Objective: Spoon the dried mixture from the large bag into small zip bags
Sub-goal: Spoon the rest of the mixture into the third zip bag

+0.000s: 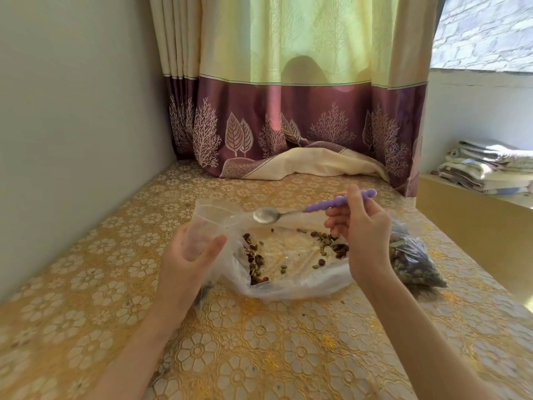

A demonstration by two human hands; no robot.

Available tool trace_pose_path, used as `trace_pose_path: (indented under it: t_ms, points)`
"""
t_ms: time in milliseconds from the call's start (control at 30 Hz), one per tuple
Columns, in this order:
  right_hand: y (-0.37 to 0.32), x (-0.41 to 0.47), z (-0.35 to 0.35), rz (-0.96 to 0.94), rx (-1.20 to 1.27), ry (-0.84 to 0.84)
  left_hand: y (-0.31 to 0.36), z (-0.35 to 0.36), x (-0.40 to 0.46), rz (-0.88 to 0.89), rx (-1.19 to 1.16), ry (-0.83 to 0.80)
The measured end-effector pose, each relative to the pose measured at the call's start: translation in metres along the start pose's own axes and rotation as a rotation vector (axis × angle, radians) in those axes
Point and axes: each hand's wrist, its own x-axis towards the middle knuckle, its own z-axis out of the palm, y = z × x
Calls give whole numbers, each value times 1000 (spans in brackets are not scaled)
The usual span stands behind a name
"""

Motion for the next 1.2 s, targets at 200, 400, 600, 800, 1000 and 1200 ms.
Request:
trace_pose_path:
  t_ms: [200, 400, 600, 800, 1000, 1200]
  points:
    - [33, -3, -9, -19, -266, -48, 0, -5, 4, -22, -54, 24]
    - [49, -4, -7, 38, -260, -118, 8, -7, 11, -35, -52, 24]
    - [51, -9, 2, 203, -144, -267, 8, -2, 24, -93, 10, -101]
    - [48, -7, -3, 446, -61, -254, -2, 3, 36, -109, 77, -144]
    - [49, 1, -13, 503, 28, -112, -4, -6, 40, -6, 217, -89]
    - [43, 4, -15, 455, 89, -4, -10, -10, 35, 101, 615, -155]
